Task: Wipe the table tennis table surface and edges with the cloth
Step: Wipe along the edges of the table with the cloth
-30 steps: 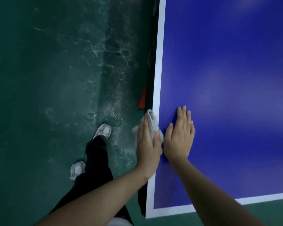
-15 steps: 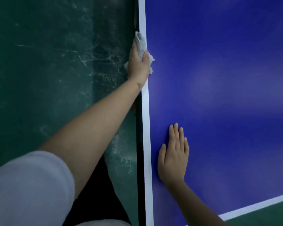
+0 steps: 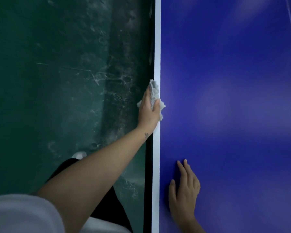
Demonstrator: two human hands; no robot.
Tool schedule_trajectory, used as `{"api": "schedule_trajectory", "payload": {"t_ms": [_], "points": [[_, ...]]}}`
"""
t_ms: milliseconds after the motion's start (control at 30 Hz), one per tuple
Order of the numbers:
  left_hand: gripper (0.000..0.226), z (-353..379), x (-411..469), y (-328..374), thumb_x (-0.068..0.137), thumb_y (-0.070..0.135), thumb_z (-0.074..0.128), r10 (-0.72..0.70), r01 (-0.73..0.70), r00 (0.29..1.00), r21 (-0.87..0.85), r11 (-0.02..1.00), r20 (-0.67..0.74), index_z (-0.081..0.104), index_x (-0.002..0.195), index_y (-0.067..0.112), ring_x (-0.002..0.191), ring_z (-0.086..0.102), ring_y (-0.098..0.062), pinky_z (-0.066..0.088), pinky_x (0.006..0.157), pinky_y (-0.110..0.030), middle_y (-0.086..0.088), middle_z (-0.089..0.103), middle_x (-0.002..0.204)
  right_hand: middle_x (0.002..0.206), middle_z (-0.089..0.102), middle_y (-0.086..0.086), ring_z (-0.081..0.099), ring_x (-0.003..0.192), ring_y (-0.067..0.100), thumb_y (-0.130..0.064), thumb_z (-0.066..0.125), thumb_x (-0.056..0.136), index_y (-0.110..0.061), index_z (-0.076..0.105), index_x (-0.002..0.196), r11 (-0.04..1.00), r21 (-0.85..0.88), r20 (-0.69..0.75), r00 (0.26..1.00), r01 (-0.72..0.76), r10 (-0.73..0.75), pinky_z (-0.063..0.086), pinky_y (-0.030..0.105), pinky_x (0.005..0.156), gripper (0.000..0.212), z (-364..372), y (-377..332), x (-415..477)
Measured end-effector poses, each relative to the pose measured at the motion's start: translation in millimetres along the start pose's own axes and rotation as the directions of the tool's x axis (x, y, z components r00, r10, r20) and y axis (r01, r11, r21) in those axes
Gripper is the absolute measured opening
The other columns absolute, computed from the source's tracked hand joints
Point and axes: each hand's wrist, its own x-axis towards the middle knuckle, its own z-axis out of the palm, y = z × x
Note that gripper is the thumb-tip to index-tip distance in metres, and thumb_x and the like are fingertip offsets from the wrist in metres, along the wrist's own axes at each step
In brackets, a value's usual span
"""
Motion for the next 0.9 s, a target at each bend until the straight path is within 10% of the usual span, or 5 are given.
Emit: {"api": "schedule_trajectory", "payload": {"t_ms": [267,467,900], "points": [[0.057,-1,-1,-1,0.100,0.021,0.039,0.015,-0.014,1.000,-0.012,1.000,0.017,0.012,0.149,0.026,0.143,0.018,-0.013,0.019,0.118,-0.037,0.003,0.018,0.156,0.132,0.052,0.015,0.046,0.123,0.031,-0.008,0.045,0.090,0.001,0.046,0.132,0.985,0.142,-0.051,0.995,0.094,-0.087,0.026,0.034,0.106,0.042,-2,-71,239],[0.054,-5,-1,2,0.100,0.021,0.038,-0.012,0.019,0.994,-0.065,0.998,0.112,0.003,0.138,0.037,0.143,0.000,0.001,0.009,0.119,-0.036,0.017,0.000,0.152,0.158,0.014,0.004,0.007,0.146,0.020,-0.020,0.031,0.100,-0.011,0.019,0.150,0.989,-0.056,0.064,0.989,0.136,-0.132,0.003,0.035,0.117,0.051,30,-124,392],[0.056,-4,179,66,0.100,0.012,0.036,-0.042,0.048,0.998,-0.123,0.991,0.051,0.006,0.145,0.024,0.145,0.004,-0.010,0.009,0.119,-0.040,0.002,0.008,0.157,0.157,0.020,-0.003,0.009,0.146,0.014,-0.023,0.027,0.095,-0.020,0.026,0.148,0.994,-0.074,-0.033,0.996,0.082,-0.085,0.005,0.032,0.117,0.053,46,-138,430]]}}
